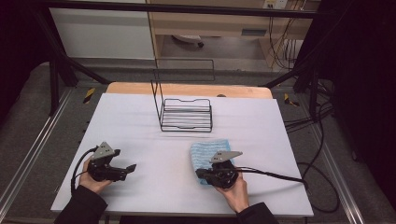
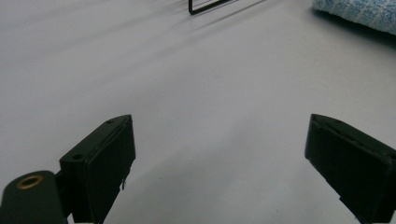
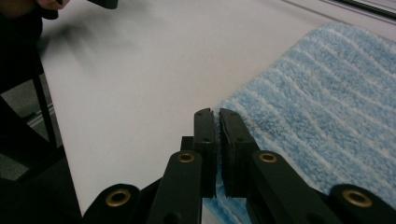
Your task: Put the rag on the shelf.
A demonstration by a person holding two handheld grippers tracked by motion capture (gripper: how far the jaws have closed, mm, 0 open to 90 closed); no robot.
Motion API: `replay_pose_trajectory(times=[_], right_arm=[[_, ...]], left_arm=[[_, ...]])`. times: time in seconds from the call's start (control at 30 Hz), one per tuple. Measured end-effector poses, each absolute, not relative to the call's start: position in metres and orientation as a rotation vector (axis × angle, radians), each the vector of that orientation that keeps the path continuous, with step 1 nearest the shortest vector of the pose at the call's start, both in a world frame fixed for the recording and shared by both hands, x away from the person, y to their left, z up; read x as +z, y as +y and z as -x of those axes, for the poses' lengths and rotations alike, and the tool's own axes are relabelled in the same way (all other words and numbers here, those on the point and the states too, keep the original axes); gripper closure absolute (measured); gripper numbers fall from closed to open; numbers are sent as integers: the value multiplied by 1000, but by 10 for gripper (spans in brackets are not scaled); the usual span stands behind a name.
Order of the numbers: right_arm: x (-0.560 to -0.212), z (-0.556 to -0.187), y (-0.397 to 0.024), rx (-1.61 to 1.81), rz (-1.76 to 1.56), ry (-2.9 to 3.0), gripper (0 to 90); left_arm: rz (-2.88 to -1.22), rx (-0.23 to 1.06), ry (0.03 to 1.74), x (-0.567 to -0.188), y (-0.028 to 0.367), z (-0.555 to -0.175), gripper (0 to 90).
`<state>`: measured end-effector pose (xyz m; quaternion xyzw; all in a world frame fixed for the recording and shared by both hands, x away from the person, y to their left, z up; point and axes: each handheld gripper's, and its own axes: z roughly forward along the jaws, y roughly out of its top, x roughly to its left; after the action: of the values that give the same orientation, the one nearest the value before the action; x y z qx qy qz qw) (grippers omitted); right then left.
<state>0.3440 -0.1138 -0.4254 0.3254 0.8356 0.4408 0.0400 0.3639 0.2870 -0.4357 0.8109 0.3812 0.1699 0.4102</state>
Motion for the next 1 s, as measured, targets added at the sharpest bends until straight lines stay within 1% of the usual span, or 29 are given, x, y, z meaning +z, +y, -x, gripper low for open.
replay_pose_trajectory(times=[0.43,0.77,0.83,0.93,1.0], right_arm=[[-428,-341,-89,1384,-983,2553,863],[-444,-343,-76,1382,-1023,2557,852],[-446,-343,-75,1386,-1021,2563,826],[-446,-343,-75,1407,-1016,2584,694],[-444,-344,-76,1416,-1010,2580,635]], left_arm=[[-2044,426,961,-436,287,-364,86],[-2045,424,959,-436,287,-364,86],[-2045,424,959,-436,287,-364,86],[-2045,423,959,-436,287,-364,85],[-2046,425,958,-436,287,-364,86]])
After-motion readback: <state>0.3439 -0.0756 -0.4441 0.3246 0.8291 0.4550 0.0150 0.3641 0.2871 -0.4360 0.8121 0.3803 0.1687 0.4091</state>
